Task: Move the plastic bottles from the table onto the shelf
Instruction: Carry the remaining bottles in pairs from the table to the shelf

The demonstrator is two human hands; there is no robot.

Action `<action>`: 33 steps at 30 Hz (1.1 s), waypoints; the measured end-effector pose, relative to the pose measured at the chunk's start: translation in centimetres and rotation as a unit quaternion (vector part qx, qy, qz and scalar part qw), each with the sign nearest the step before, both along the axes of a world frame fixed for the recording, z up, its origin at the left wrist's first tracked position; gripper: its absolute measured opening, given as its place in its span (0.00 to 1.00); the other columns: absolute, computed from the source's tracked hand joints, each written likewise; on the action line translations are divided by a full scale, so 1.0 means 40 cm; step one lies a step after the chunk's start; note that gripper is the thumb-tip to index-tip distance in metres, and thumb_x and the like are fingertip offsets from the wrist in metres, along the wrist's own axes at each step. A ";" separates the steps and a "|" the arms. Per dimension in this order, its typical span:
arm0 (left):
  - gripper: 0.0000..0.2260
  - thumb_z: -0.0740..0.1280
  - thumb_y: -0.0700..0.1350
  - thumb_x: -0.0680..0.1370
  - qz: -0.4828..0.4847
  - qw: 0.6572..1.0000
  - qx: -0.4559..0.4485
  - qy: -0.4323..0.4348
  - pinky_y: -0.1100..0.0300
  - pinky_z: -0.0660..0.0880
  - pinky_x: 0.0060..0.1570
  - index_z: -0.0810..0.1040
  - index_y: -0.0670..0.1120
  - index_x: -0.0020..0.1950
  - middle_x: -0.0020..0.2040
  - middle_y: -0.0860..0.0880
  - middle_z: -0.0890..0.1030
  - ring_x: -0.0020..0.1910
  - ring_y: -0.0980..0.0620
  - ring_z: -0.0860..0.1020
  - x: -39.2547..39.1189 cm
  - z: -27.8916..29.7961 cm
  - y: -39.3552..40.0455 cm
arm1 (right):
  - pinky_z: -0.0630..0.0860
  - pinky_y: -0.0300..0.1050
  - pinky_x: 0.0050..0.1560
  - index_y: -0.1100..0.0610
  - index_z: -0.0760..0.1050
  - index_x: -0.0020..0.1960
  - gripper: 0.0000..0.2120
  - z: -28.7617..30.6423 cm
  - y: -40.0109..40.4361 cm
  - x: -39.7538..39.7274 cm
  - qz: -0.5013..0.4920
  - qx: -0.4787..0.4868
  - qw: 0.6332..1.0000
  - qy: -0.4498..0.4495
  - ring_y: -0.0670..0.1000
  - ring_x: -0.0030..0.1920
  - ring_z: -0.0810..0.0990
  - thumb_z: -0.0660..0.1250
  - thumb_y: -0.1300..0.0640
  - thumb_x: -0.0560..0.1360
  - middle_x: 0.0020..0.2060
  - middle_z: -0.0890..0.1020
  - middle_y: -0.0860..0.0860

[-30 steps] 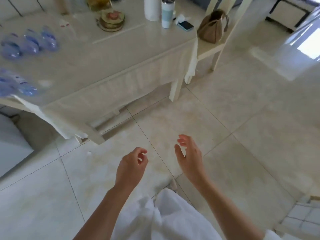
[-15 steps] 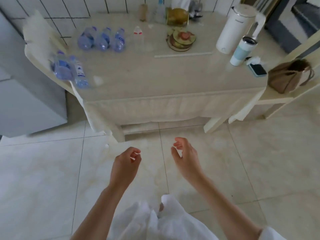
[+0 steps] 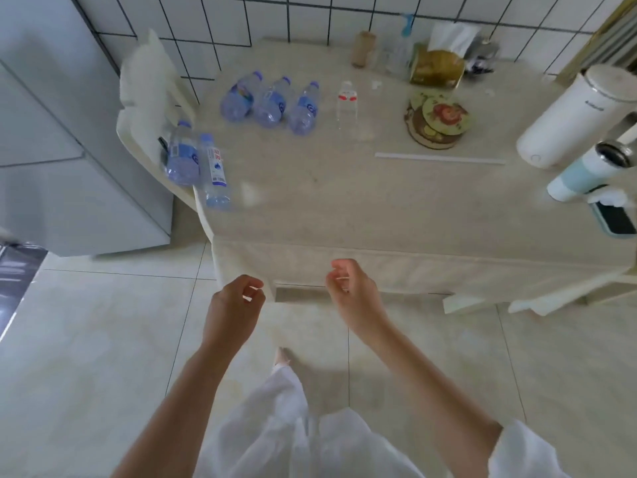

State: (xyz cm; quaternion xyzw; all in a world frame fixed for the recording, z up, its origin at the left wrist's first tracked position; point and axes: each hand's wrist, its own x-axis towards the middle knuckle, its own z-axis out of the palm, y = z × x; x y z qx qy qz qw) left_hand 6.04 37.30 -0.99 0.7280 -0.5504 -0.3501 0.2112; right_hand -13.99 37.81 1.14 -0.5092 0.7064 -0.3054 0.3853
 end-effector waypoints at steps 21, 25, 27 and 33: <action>0.14 0.67 0.44 0.77 0.061 0.995 0.022 -0.069 0.56 0.69 0.50 0.77 0.44 0.61 0.60 0.44 0.81 0.56 0.42 0.77 0.268 0.013 -0.695 | 0.71 0.41 0.51 0.57 0.73 0.63 0.19 -0.018 -0.704 0.306 0.078 0.131 0.986 -0.058 0.51 0.53 0.79 0.66 0.49 0.75 0.50 0.80 0.49; 0.17 0.68 0.43 0.76 0.100 0.993 0.023 -0.063 0.53 0.69 0.50 0.75 0.43 0.64 0.61 0.42 0.78 0.59 0.41 0.75 0.297 0.009 -0.794 | 0.70 0.40 0.47 0.58 0.71 0.65 0.22 -0.036 -0.812 0.329 0.104 0.174 0.978 -0.056 0.51 0.52 0.78 0.67 0.49 0.75 0.57 0.80 0.53; 0.20 0.68 0.42 0.75 0.108 0.990 0.040 -0.077 0.50 0.70 0.55 0.72 0.41 0.67 0.63 0.40 0.76 0.61 0.39 0.73 0.304 0.002 -0.844 | 0.70 0.40 0.50 0.59 0.69 0.67 0.24 -0.049 -0.860 0.350 0.131 0.197 0.970 -0.048 0.52 0.55 0.77 0.67 0.48 0.75 0.59 0.79 0.53; 0.28 0.70 0.45 0.76 0.105 0.978 0.127 -0.124 0.43 0.71 0.59 0.62 0.37 0.70 0.63 0.34 0.75 0.62 0.33 0.74 0.308 -0.040 -0.956 | 0.71 0.43 0.51 0.62 0.67 0.67 0.27 -0.098 -0.948 0.424 0.177 0.269 0.946 -0.038 0.56 0.59 0.76 0.68 0.47 0.75 0.62 0.76 0.57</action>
